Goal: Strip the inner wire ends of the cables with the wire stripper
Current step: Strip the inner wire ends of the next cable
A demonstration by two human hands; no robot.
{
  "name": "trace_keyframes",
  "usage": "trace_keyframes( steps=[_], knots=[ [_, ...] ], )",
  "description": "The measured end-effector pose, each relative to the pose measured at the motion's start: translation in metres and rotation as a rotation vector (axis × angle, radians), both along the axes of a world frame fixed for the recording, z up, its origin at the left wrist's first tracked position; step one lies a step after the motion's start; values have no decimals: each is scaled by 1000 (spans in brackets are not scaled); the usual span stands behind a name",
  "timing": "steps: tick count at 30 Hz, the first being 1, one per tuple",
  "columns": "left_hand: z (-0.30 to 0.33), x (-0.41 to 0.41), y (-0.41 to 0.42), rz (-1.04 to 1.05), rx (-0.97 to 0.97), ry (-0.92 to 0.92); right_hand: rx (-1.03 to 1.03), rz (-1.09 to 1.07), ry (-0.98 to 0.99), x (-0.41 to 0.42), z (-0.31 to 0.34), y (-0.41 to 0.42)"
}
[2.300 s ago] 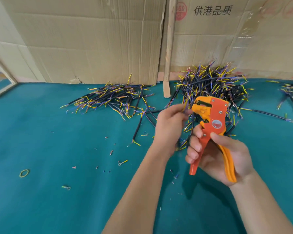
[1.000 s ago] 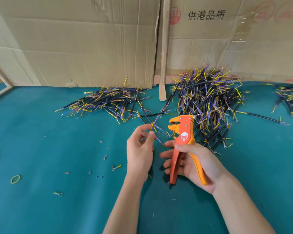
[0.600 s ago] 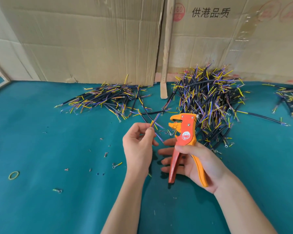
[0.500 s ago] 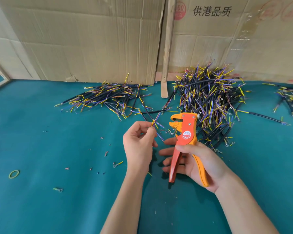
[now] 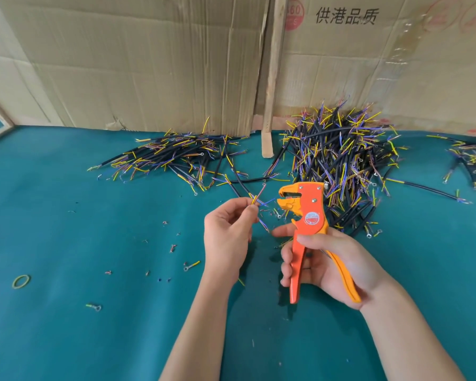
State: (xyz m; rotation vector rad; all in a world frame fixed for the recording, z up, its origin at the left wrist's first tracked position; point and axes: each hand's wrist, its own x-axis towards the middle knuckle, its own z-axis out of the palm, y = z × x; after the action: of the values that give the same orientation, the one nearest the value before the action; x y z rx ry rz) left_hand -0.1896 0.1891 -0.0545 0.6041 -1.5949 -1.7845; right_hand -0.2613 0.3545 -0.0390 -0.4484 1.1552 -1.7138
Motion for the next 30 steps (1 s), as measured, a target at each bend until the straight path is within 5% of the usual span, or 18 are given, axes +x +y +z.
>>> trace_keyframes(
  steps=[9,30],
  knots=[
    [2,-2,4,-15,-60,-40,28,105,25,-5,1,8],
    [-2,-2,6,2,-33,16,69,-141,20,14,-1,-17]
  ],
)
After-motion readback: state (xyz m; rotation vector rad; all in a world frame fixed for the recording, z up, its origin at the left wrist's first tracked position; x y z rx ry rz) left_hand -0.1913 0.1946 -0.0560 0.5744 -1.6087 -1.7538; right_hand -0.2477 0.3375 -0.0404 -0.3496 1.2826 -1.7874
